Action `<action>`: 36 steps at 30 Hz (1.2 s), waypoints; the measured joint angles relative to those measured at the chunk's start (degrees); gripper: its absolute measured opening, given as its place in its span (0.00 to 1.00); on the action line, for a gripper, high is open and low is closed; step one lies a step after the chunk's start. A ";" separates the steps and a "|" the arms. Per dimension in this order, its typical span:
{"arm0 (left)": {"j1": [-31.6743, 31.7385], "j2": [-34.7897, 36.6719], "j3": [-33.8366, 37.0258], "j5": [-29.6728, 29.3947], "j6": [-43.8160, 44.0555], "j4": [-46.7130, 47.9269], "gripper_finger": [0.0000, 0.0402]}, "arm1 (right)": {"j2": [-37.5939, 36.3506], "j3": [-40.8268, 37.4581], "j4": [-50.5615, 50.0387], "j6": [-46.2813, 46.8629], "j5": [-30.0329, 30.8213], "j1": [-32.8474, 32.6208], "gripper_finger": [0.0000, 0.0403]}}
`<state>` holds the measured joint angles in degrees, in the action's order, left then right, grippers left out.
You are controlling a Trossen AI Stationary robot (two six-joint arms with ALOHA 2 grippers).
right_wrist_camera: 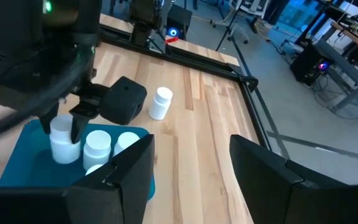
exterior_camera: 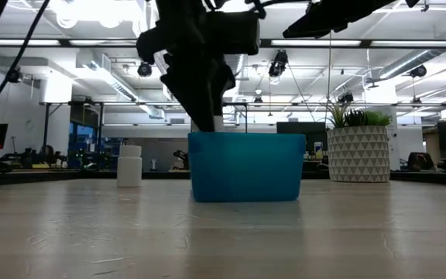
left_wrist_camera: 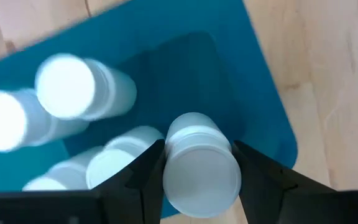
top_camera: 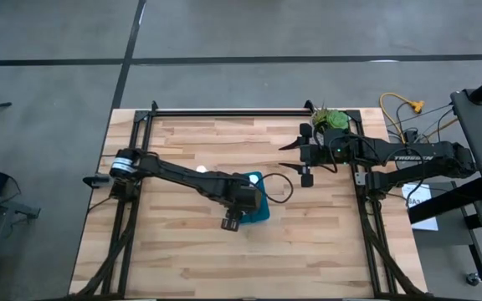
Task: Pick and place pill bottles into a basket
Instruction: Put the white pill bottle into the blue bin
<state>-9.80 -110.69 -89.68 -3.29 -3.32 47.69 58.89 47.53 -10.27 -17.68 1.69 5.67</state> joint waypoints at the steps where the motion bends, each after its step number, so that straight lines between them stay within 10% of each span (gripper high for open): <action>1: 0.00 -0.28 0.07 0.00 0.01 0.16 0.36 | 0.00 0.00 0.04 -0.01 0.00 0.00 0.50; 36: -0.11 -1.67 0.55 1.55 2.96 -1.14 0.45 | 0.02 0.00 -0.10 0.14 -0.02 -0.02 0.50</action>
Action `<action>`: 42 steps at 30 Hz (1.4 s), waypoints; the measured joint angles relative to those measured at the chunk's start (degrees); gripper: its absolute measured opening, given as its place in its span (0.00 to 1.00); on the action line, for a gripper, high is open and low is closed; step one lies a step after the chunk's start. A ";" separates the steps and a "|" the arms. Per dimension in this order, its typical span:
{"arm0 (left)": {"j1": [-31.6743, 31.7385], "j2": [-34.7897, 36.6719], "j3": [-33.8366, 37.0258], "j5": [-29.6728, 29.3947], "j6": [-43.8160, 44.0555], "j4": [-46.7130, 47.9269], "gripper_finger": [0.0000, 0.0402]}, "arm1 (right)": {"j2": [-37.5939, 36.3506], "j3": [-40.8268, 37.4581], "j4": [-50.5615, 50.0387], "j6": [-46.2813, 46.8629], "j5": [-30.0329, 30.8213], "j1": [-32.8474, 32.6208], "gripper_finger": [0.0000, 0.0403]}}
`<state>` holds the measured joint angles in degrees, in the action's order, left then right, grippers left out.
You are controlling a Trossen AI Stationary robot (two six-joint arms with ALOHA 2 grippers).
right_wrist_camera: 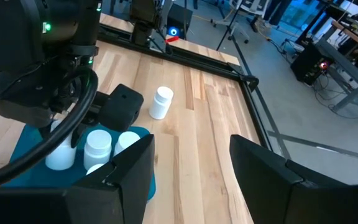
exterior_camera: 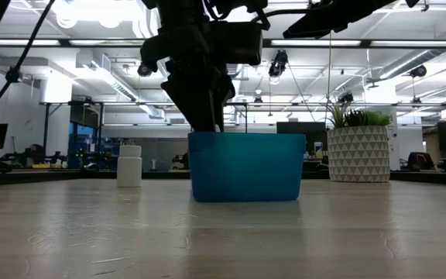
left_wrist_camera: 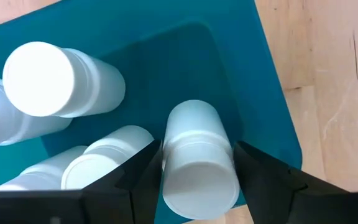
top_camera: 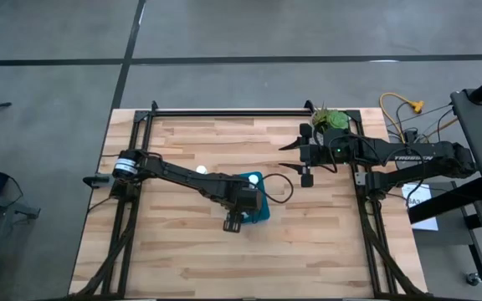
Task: Pick and place pill bottles into a basket
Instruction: Put the white pill bottle into the blue bin
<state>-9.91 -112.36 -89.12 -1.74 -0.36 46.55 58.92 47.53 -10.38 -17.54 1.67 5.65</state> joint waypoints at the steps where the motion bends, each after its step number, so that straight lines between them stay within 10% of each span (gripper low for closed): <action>1: -0.02 0.00 0.00 0.00 0.03 -0.02 0.45 | 0.00 0.00 -0.02 0.00 0.00 0.00 0.50; 42: -0.04 1.36 -0.94 1.75 1.29 -0.02 0.59 | 0.01 0.00 -0.08 -0.02 -0.02 0.02 0.50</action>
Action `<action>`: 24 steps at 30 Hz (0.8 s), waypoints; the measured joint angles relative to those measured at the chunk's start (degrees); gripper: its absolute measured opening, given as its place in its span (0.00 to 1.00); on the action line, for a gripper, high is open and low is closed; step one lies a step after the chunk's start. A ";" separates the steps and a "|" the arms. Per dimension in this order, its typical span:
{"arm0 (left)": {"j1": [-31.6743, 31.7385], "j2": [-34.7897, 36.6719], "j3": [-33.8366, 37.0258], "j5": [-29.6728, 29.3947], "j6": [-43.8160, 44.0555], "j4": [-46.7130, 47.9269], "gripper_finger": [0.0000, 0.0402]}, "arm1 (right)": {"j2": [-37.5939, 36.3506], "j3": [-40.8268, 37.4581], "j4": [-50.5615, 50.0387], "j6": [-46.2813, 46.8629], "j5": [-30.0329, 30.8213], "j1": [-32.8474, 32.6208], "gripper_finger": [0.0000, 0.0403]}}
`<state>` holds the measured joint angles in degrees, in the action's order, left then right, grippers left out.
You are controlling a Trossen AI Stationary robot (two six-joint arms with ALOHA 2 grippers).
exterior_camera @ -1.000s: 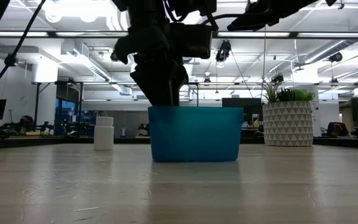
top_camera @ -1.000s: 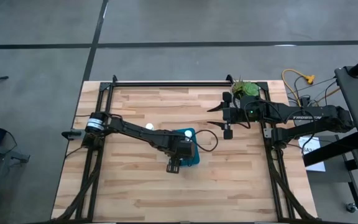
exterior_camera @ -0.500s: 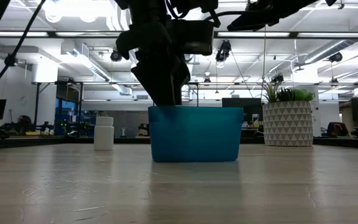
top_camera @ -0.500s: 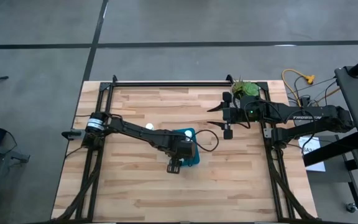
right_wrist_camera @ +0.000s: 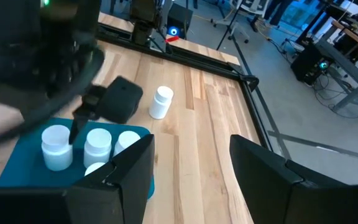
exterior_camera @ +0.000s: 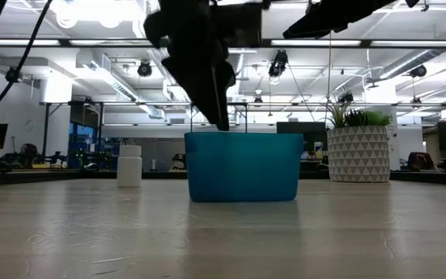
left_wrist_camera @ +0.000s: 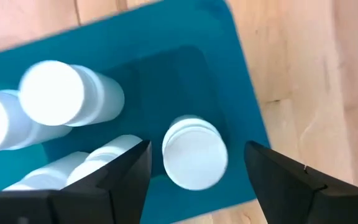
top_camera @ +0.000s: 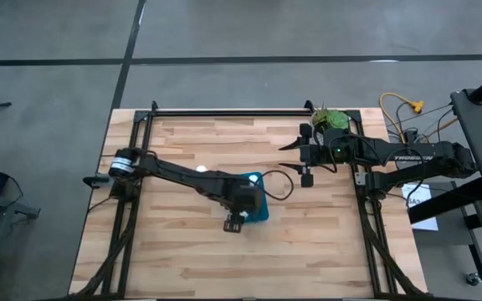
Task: Pick and place pill bottles into a basket
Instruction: Put the white pill bottle into the blue bin
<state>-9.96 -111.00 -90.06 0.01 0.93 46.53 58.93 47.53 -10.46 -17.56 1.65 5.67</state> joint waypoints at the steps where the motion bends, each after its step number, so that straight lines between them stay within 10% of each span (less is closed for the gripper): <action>1: 0.00 0.70 0.00 0.00 0.22 0.03 0.59 | 0.01 0.00 0.00 -0.04 0.00 -0.03 0.50; 24: -0.27 20.08 4.61 -13.65 3.12 0.54 0.59 | 0.01 0.00 -0.06 0.02 -0.09 -0.02 0.50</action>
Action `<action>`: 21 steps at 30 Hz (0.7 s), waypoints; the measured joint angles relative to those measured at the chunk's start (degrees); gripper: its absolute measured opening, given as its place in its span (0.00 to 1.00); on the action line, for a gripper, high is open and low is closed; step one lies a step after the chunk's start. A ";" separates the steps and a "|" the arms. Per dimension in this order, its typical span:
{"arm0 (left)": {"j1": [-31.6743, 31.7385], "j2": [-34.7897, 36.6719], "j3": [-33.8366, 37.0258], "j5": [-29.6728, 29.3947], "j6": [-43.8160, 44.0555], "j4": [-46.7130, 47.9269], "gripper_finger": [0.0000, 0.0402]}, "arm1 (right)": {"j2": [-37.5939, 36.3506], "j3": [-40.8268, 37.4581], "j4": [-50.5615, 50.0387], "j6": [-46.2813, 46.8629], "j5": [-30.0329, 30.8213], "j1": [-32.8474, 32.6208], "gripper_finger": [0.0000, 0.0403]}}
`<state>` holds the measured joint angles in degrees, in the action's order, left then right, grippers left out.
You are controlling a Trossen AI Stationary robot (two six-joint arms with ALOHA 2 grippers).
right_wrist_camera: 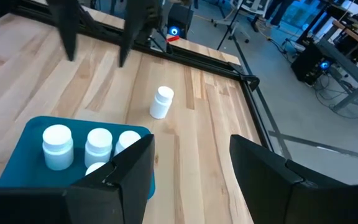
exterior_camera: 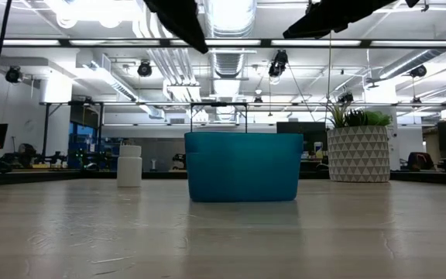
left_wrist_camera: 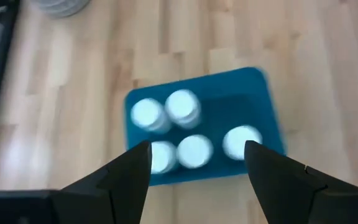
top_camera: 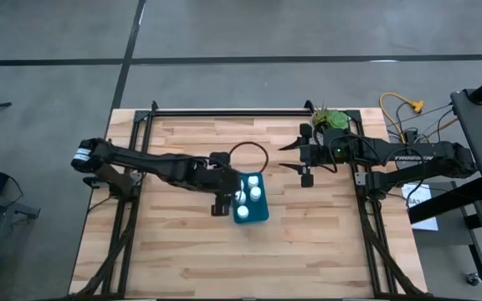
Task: Pick and place pill bottles into a basket
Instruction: Put the white pill bottle into the blue bin
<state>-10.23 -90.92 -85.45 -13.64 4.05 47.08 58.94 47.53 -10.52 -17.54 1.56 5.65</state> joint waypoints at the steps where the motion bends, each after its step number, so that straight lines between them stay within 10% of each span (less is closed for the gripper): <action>1: -0.01 0.44 0.65 -1.56 0.06 0.25 0.59 | 0.00 0.00 0.04 0.00 0.00 0.00 0.50; 21: 0.10 3.09 9.92 -7.87 1.24 13.02 0.59 | 0.00 -0.41 0.11 -0.42 0.00 0.00 0.50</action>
<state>-10.13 -87.83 -75.52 -21.52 5.30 60.10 58.94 47.12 -10.41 -17.96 1.56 5.65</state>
